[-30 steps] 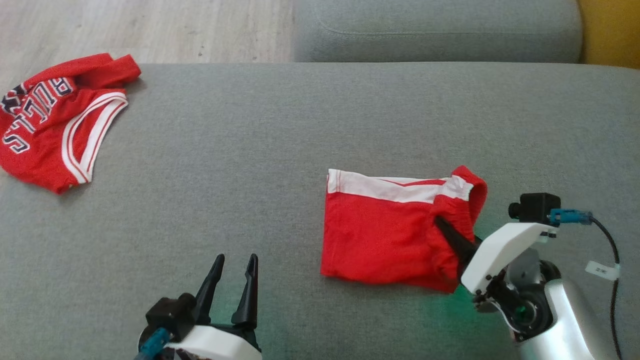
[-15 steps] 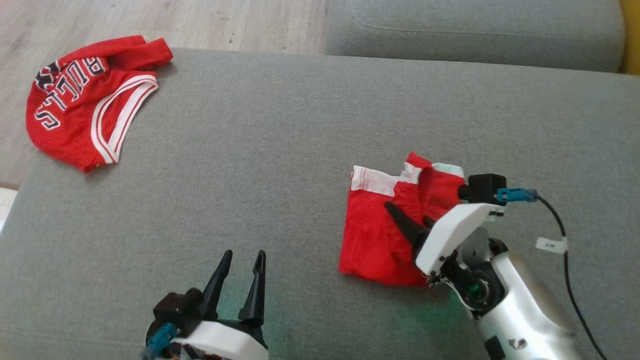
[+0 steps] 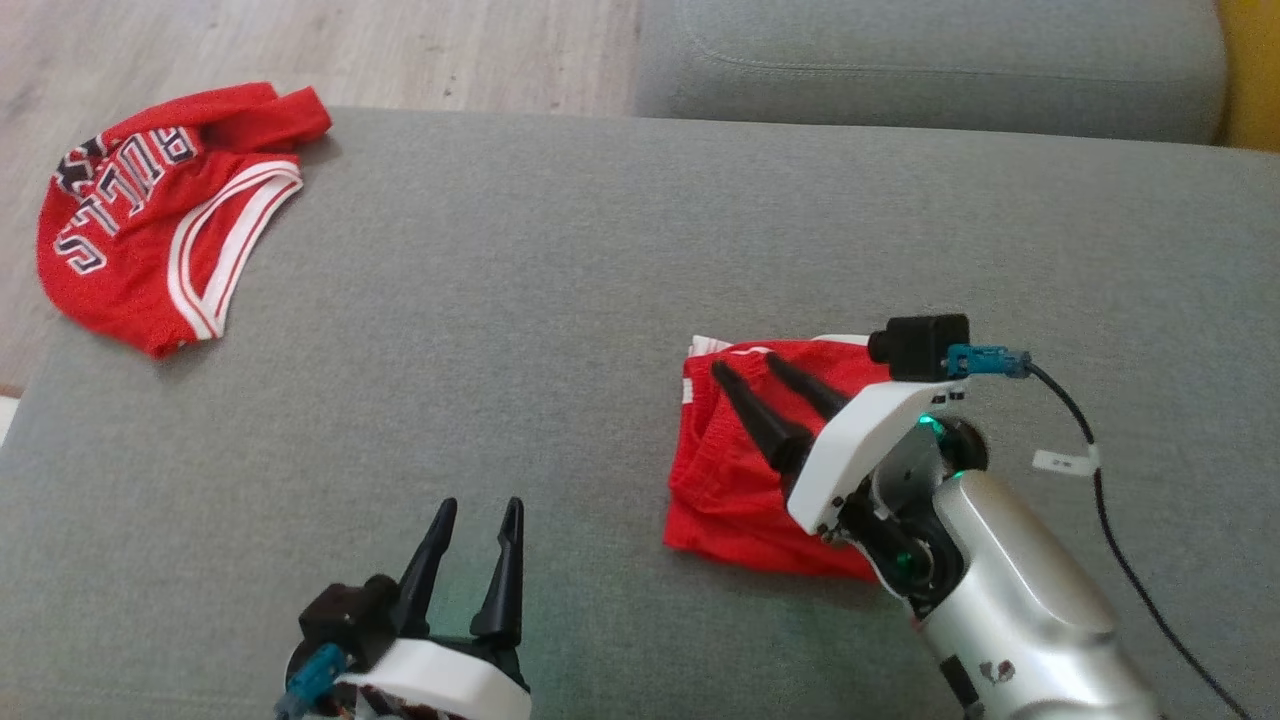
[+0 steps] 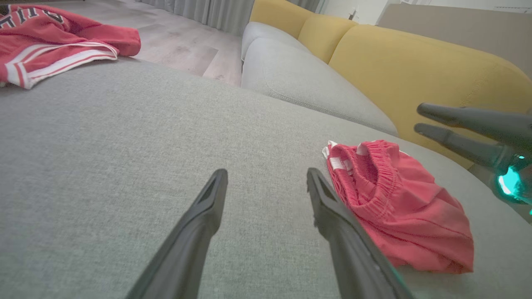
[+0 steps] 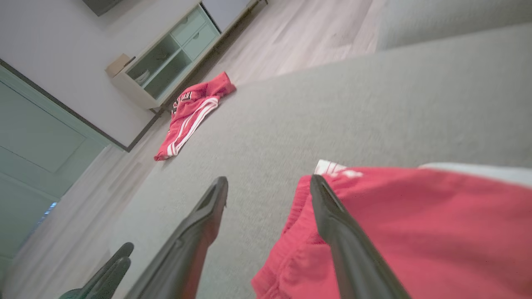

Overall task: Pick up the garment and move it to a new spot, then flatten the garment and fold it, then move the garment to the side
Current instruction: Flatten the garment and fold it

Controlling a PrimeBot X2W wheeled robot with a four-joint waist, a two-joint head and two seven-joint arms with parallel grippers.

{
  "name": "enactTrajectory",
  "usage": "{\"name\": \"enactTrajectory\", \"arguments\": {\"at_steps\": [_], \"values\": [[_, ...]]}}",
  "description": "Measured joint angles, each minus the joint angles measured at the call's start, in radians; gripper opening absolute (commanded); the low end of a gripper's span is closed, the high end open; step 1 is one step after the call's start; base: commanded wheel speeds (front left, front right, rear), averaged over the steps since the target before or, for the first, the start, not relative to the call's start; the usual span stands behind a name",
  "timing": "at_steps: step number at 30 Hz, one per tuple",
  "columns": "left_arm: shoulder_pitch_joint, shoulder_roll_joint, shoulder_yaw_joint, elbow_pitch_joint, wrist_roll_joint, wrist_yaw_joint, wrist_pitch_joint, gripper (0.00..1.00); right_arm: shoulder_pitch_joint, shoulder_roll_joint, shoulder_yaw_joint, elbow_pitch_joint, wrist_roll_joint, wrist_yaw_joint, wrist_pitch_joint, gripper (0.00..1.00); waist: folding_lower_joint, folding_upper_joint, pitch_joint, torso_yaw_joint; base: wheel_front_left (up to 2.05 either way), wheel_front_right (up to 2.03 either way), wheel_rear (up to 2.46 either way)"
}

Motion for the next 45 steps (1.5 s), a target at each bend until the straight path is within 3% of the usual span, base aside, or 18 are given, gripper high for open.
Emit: {"name": "enactTrajectory", "arguments": {"at_steps": [4, 10, 23, 30, 45], "values": [[-0.001, 0.004, 0.012, -0.015, 0.0, 0.0, 0.0, 1.0, 0.0, 0.0, -0.047, -0.038, -0.193, 0.0, -0.106, 1.0, 0.0, 0.0, -0.006, -0.023, 0.0, 0.0, 0.0], [-0.011, 0.009, 0.042, -0.032, 0.009, 0.005, -0.001, 1.0, 0.048, 0.0, -0.151, -0.099, -0.374, 0.0, -0.225, 1.0, 0.0, 0.0, -0.025, -0.059, 0.0, 0.0, 0.0], [0.053, 0.043, 0.106, -0.049, 0.02, 0.037, -0.001, 1.0, 0.3, 0.002, -0.384, -0.219, -0.55, 0.0, -0.38, 1.0, -0.0001, 0.0, -0.064, -0.082, 0.0, 0.0, 0.0], [0.103, 0.052, 0.135, -0.058, 0.039, 0.054, -0.001, 1.0, 0.407, 0.008, -0.398, -0.234, -0.533, 0.0, -0.427, 1.0, -0.0001, 0.0, -0.083, -0.08, 0.0, 0.0, 0.0], [0.13, 0.058, 0.145, -0.047, 0.046, 0.063, -0.001, 1.0, 0.415, 0.01, -0.396, -0.158, -0.531, 0.0, -0.445, 1.0, 0.0, 0.0, -0.095, -0.072, 0.0, 0.0, 0.0]]}}
